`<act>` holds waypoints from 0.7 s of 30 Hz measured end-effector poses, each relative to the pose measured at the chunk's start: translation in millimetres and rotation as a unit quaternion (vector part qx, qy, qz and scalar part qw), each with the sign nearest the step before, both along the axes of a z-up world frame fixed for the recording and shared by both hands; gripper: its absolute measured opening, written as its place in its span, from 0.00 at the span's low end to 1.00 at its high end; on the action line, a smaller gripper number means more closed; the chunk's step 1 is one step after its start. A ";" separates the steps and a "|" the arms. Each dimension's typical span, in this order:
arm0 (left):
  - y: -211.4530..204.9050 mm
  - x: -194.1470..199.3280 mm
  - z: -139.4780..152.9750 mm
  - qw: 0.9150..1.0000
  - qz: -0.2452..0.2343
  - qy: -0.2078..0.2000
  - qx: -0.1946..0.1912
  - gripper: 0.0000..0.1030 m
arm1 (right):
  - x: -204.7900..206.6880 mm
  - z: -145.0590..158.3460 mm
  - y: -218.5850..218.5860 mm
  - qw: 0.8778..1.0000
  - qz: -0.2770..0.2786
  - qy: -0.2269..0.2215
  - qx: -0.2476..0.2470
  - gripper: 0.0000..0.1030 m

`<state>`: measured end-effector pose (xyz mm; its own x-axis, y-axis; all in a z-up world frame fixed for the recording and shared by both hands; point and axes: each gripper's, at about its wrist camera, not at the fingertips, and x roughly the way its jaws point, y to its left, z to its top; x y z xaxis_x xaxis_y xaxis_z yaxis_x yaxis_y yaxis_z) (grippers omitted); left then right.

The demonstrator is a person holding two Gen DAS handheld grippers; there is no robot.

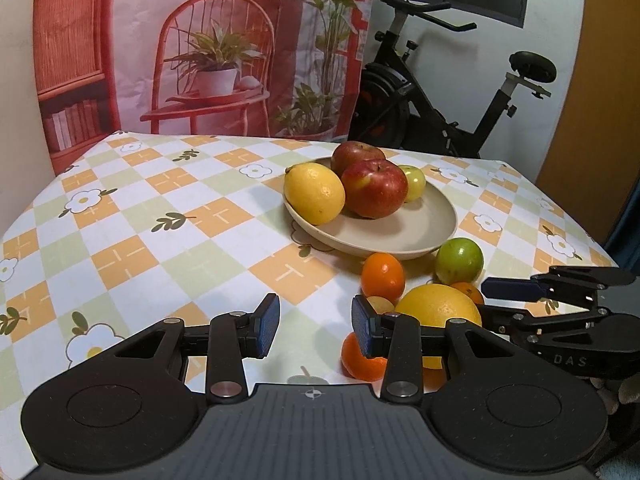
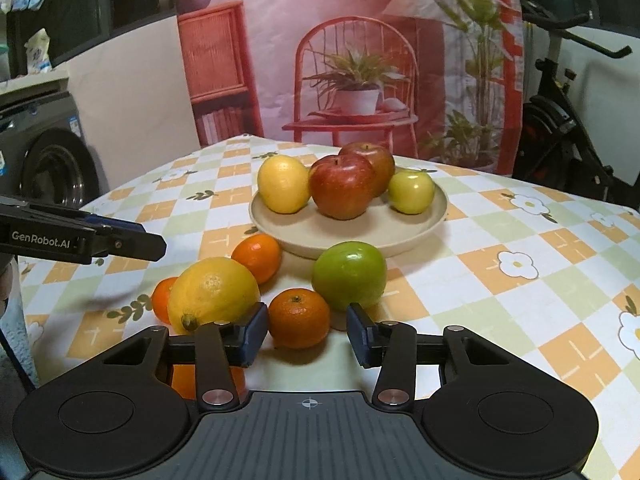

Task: Organize fruits
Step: 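Move the right gripper to a tangerine while the left moves to another tangerine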

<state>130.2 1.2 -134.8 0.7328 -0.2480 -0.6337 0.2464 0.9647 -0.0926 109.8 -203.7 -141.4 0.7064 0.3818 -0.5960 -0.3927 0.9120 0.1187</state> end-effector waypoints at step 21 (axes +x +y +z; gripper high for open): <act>4.0 -6.8 -5.5 1.000 -0.011 0.012 -0.004 0.42 | -0.5 -3.6 -13.1 0.999 0.013 0.015 0.050 0.33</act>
